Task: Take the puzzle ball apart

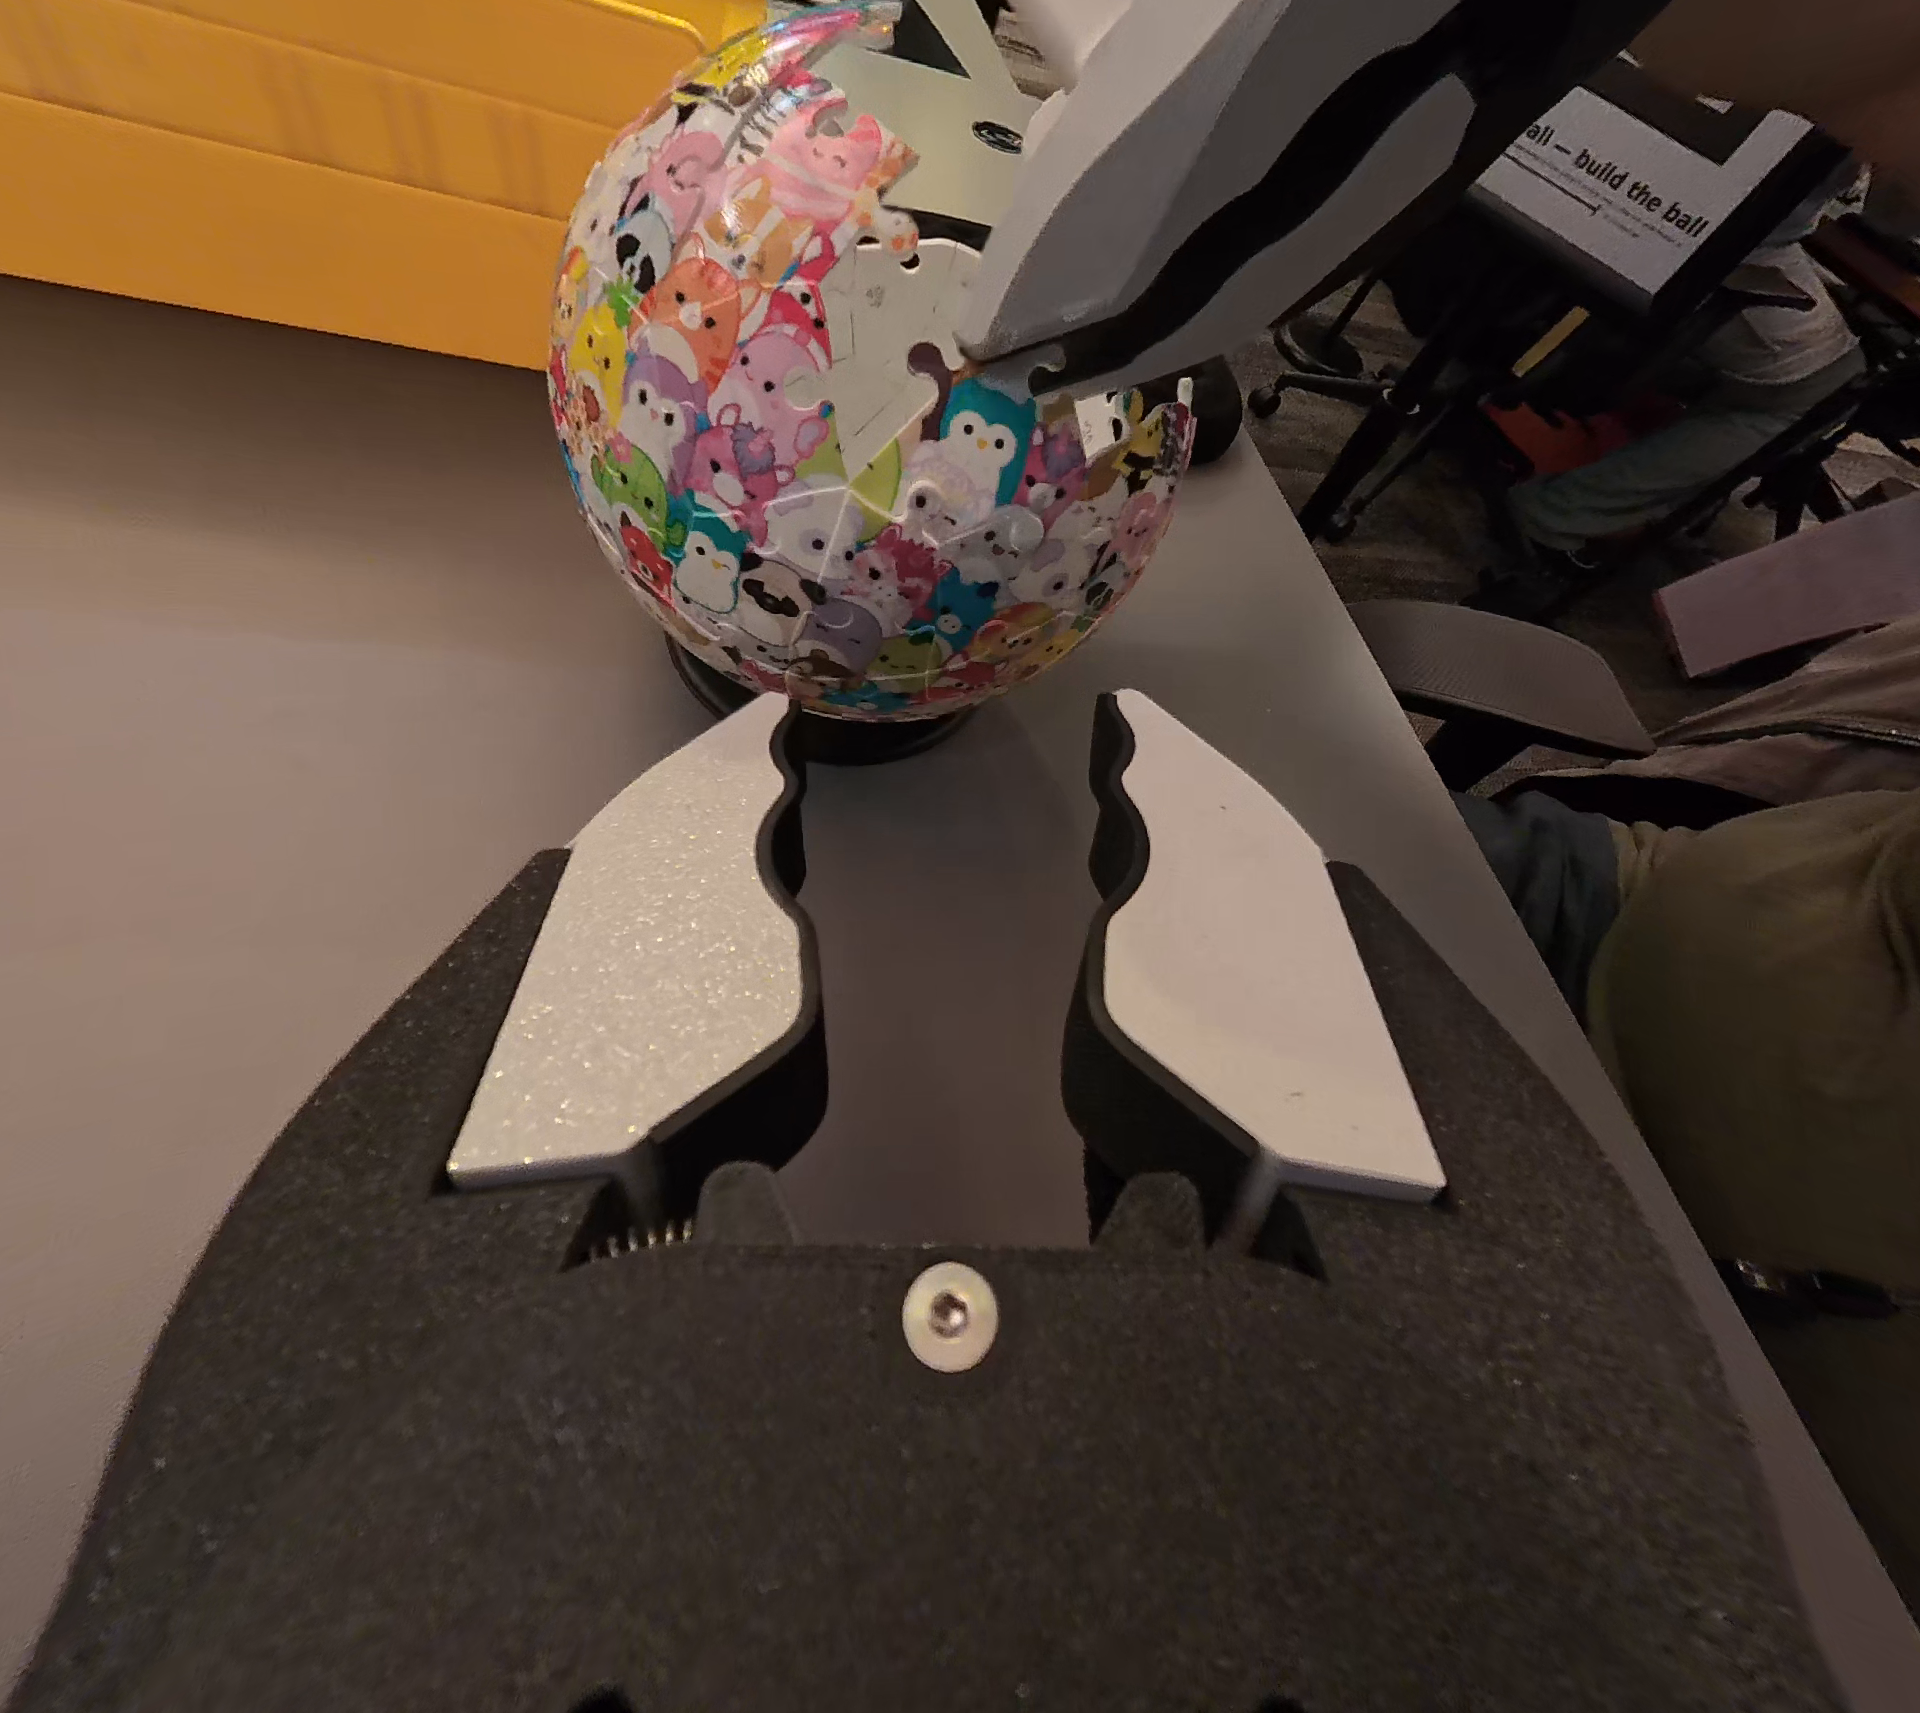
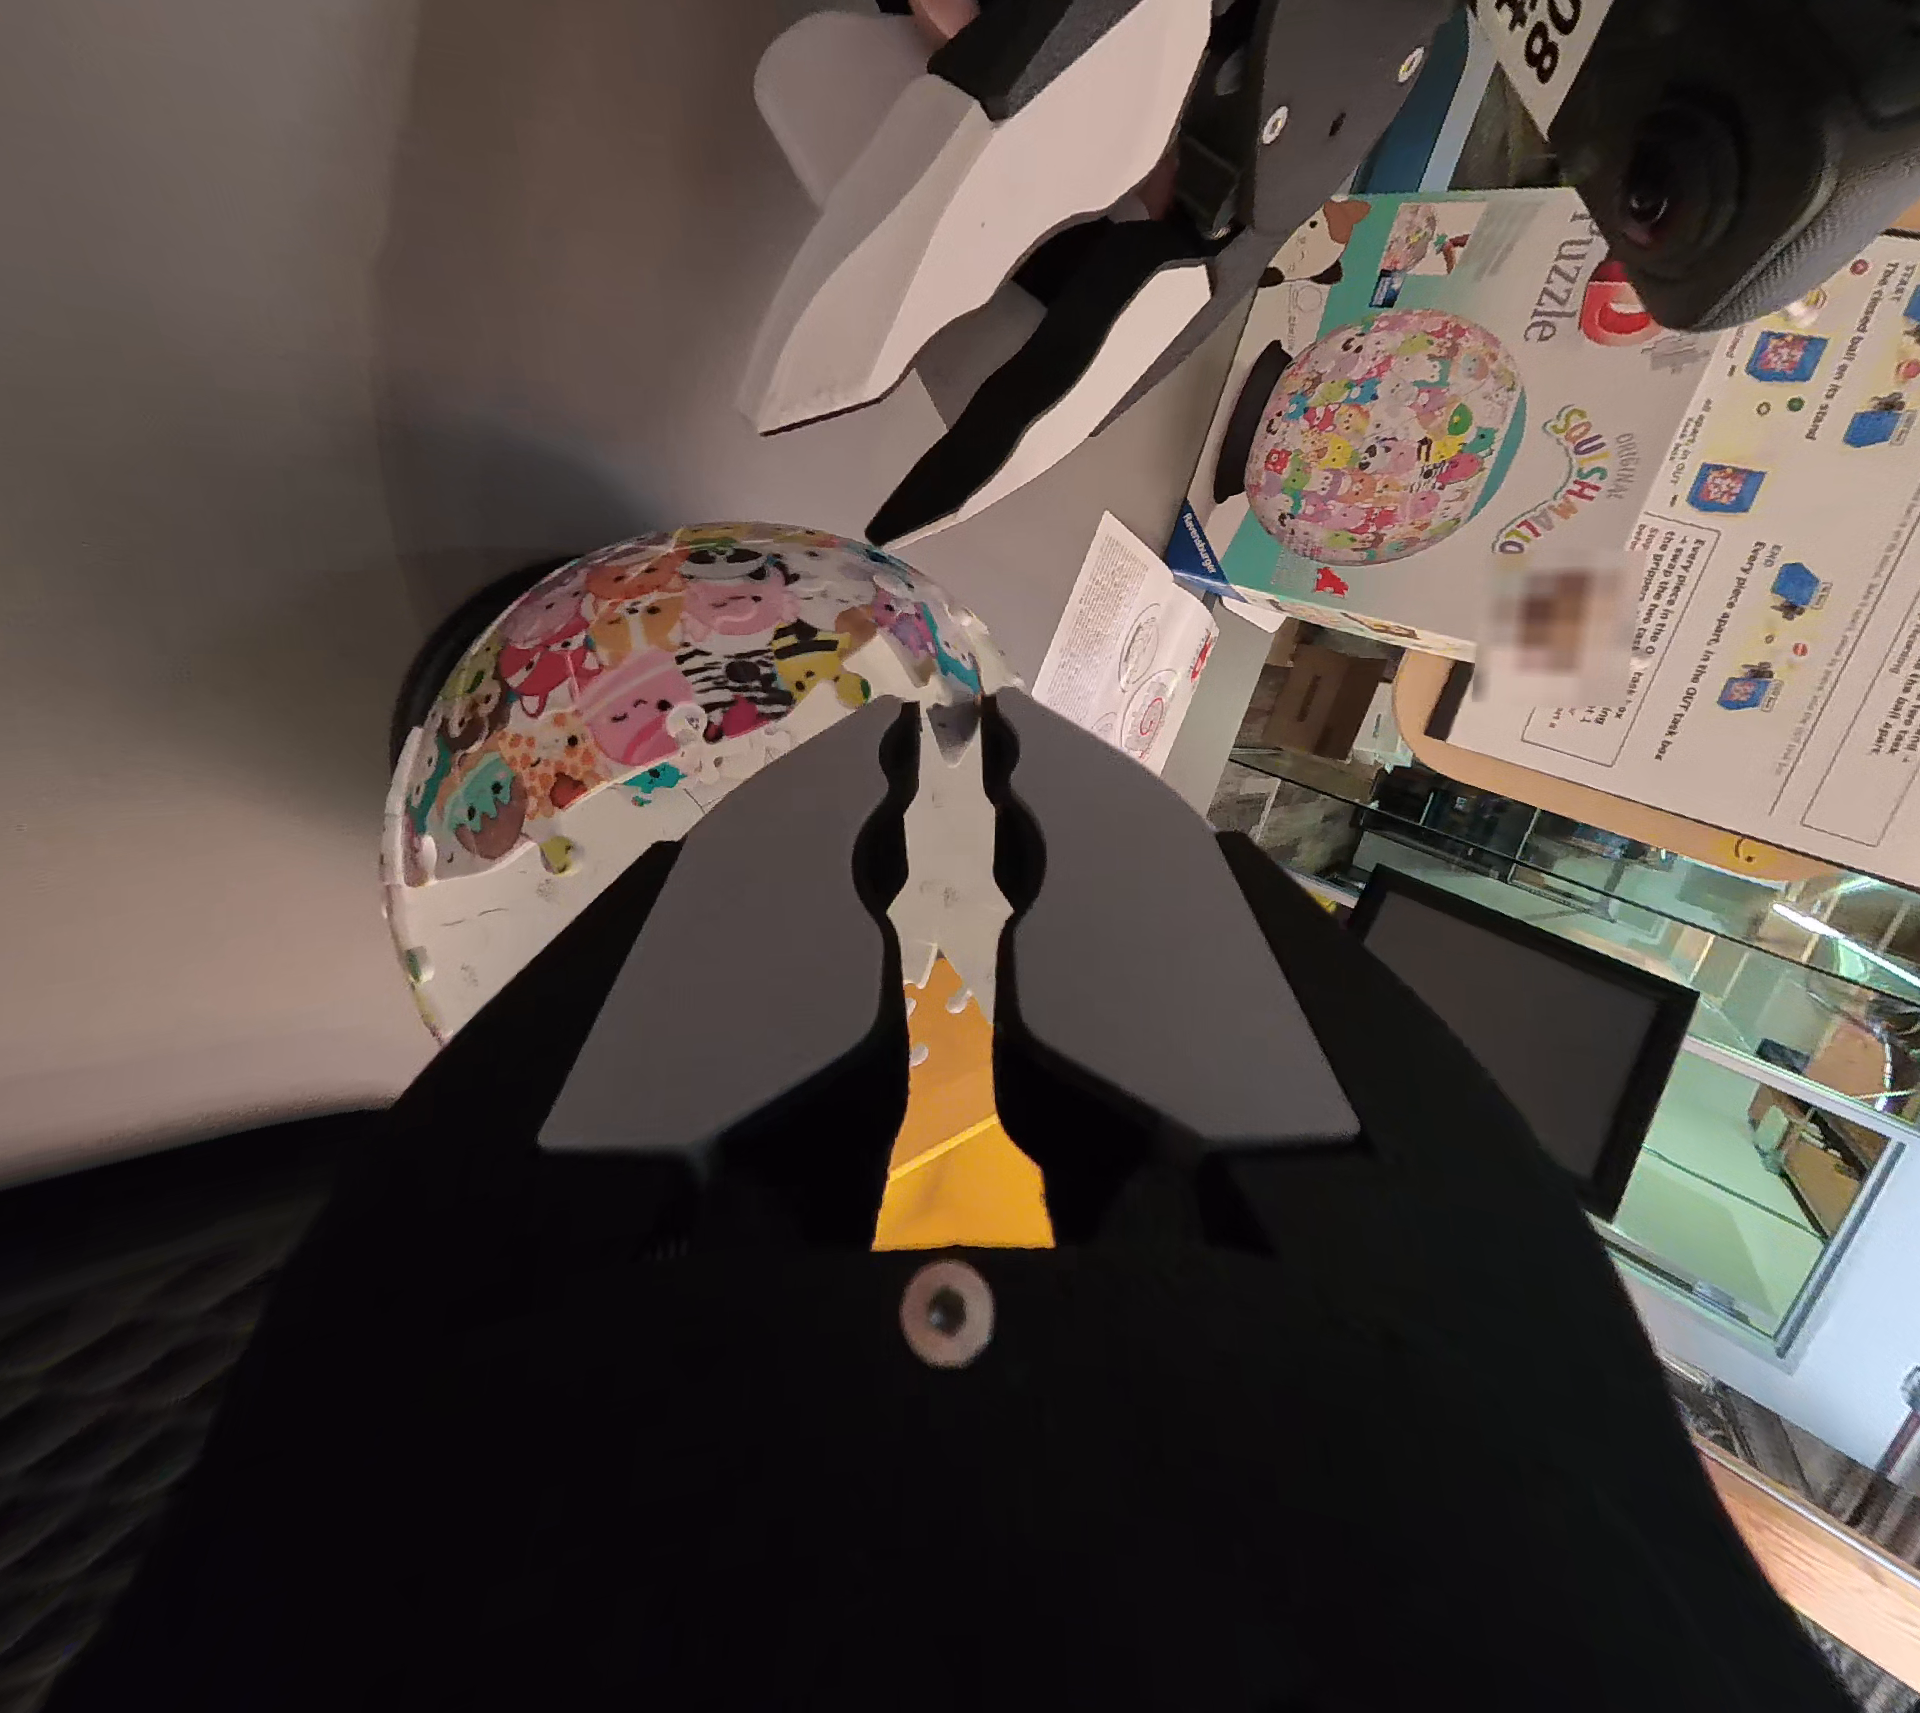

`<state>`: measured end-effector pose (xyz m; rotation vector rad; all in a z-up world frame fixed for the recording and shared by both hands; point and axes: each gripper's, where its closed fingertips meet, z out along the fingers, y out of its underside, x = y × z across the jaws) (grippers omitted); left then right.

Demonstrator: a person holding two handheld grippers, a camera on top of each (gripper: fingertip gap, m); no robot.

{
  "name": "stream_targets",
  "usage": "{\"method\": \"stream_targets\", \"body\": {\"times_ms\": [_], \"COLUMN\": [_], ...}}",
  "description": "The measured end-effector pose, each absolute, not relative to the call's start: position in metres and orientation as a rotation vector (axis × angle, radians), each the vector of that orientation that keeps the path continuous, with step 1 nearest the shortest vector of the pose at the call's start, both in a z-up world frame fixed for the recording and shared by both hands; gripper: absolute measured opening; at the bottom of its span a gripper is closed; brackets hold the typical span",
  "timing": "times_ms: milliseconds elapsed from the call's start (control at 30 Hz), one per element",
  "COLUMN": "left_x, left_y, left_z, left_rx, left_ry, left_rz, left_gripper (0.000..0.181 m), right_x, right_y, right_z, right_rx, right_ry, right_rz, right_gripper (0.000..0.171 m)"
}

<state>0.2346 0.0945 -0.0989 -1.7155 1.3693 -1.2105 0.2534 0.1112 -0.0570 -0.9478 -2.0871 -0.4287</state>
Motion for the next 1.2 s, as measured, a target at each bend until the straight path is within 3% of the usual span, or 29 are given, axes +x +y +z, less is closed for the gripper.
{"method": "stream_targets", "body": {"times_ms": [1033,1200], "left_x": [0.242,0.247], "left_y": [0.095,0.097], "left_z": [-0.098,-0.096], "left_rx": [-1.69,-1.707], "left_ry": [1.367,1.344], "left_rz": [-1.114,-1.044], "left_gripper": [0.047,0.057], "right_x": [0.257,0.258], "right_y": [0.116,0.117], "right_z": [-0.061,-0.06], "right_rx": [-1.1,-1.01], "right_ry": [-2.073,-2.135], "right_rz": [-0.259,-0.366], "right_gripper": [0.012,0.013]}}
